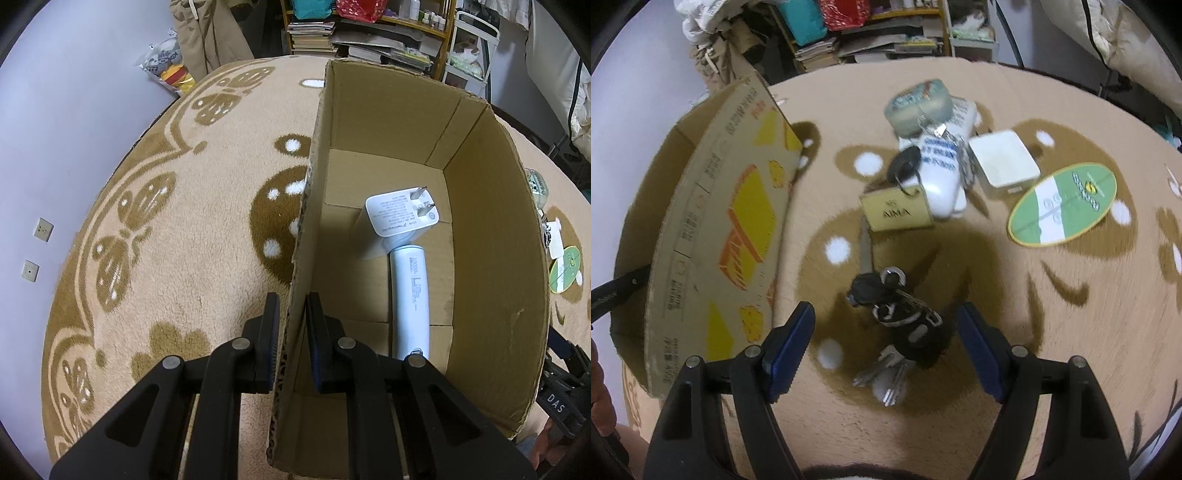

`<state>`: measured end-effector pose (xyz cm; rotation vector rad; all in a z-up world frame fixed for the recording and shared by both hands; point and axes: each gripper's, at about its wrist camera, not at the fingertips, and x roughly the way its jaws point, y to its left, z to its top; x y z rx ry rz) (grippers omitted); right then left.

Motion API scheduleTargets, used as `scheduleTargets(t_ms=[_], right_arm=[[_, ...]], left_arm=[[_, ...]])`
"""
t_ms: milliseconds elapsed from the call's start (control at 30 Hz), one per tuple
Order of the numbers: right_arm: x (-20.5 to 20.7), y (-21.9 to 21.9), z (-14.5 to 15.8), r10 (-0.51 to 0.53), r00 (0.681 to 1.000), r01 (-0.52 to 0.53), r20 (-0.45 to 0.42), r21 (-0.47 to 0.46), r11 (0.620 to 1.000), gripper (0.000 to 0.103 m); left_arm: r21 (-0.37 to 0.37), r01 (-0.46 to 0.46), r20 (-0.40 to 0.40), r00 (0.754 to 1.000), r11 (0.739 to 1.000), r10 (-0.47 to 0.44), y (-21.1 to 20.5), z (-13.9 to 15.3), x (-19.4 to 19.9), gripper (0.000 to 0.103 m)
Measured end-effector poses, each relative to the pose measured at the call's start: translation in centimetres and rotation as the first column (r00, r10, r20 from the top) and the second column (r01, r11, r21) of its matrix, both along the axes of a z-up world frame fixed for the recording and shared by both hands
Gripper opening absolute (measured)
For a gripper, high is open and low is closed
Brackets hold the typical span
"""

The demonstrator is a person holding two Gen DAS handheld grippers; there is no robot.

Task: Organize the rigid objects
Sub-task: 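Move the right tool to the key bunch and grasp the black key fob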

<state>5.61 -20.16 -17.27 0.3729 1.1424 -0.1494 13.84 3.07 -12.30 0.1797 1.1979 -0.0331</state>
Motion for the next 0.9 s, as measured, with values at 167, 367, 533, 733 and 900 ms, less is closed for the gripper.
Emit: scheduleTargets(t_ms=[167, 367, 533, 733, 900], right_arm=[[-0.5, -0.7, -1.4, -0.023, 0.999, 0.024, -0.031, 0.021, 0.999, 0.082], [-0.7, -0.6, -2.2, -0.023, 0.999, 0.022, -0.032, -0.037, 0.999, 0.056], [-0.9, -1.1, -2.5, -0.039, 0.998, 0.037, -0.039, -0.054, 0.998, 0.039], [-0.9, -1.0, -2.4, -0.048, 0.998, 0.044, -0.045, -0.085, 0.995, 0.033], [-1.2, -1.1, -1.7, -0.064, 0.998, 0.063, -0.016, -0.048, 0.997, 0.033]], left_arm=[[0.004, 0.001, -0.002, 1.000, 1.000, -0.001, -0.1, 0.0, 0.0, 0.014], [0.011, 0.005, -0.001, 1.000, 1.000, -0.005, -0.1, 0.0, -0.1, 0.014], [0.008, 0.003, -0.004, 1.000, 1.000, -0.003, 0.0, 0.1, -0.2, 0.014], [0.009, 0.004, -0.003, 1.000, 1.000, -0.004, 0.0, 0.1, -0.2, 0.014], [0.009, 0.004, -0.004, 1.000, 1.000, -0.004, -0.1, 0.1, -0.1, 0.014]])
